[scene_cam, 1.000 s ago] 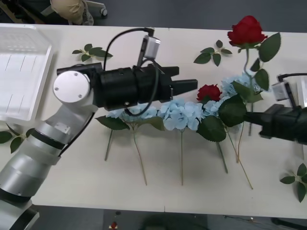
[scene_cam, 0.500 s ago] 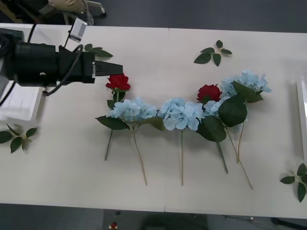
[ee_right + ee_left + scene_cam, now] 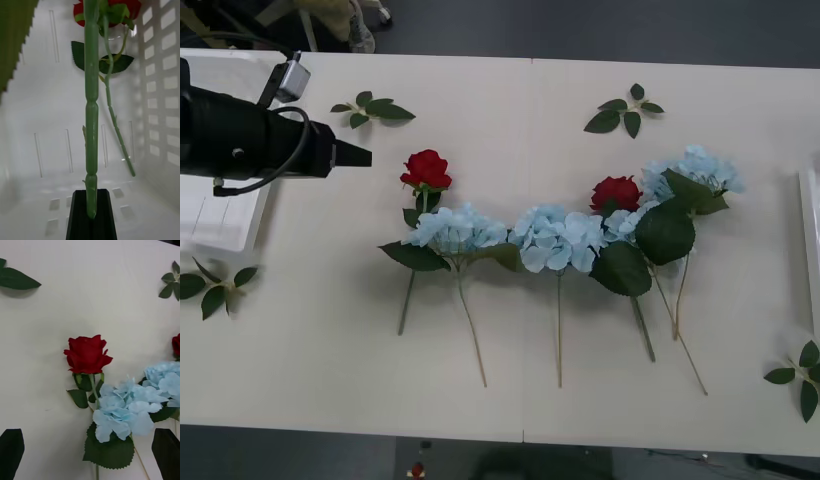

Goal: Put the red flowers into the right box and the blue flowers into the left box

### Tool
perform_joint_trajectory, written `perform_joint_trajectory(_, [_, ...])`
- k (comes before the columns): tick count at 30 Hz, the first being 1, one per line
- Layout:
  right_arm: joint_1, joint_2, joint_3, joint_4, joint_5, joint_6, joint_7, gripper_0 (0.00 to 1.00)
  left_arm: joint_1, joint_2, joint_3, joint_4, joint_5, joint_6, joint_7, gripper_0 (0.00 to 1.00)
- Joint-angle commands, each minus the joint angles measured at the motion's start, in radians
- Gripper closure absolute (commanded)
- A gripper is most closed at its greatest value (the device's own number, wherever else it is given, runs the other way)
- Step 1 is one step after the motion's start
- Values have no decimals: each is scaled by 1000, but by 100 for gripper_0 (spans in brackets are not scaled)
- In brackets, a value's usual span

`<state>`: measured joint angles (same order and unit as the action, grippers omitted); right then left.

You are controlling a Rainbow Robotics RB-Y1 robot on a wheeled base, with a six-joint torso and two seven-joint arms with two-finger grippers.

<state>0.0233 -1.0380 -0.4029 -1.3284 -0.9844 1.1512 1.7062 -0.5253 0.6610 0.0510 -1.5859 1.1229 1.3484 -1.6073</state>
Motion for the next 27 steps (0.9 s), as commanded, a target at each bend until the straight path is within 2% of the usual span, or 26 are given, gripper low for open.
perform_joint_trajectory(1, [-23, -31, 35, 66, 16, -71, -19, 100, -48, -17, -19, 43, -52, -18, 64, 0])
perform_joint_trajectory(4, [-36, -33, 58, 103, 30, -114, -10, 100, -68, -27, -34, 101, -72, -46, 50, 0])
perform_joint_trajectory(5, [-39, -33, 65, 106, 33, -125, -8, 94, -73, -31, -43, 113, -83, -57, 49, 0])
perform_joint_trajectory(6, [-39, -33, 73, 106, 38, -136, -7, 81, -78, -32, -54, 123, -94, -68, 46, 0])
perform_joint_trajectory(7, [-39, -34, 82, 106, 44, -150, -2, 64, -78, -35, -69, 126, -113, -89, 46, 0])
perform_joint_trajectory(10, [-40, -34, 87, 106, 55, -165, 0, 32, -78, -46, -108, 127, -178, -135, 52, 0])
perform_joint_trajectory(12, [-46, -34, 92, 106, 61, -163, 6, 25, -81, -55, -131, 133, -213, -158, 56, 0])
perform_joint_trajectory(19, [-60, -34, 111, 78, 46, -163, 33, 16, -136, -95, -178, 211, -290, -170, 56, 0])
perform_joint_trajectory(27, [-60, -8, 116, -114, -26, -11, -86, 16, -188, -109, -298, 297, -314, -239, 56, 0])
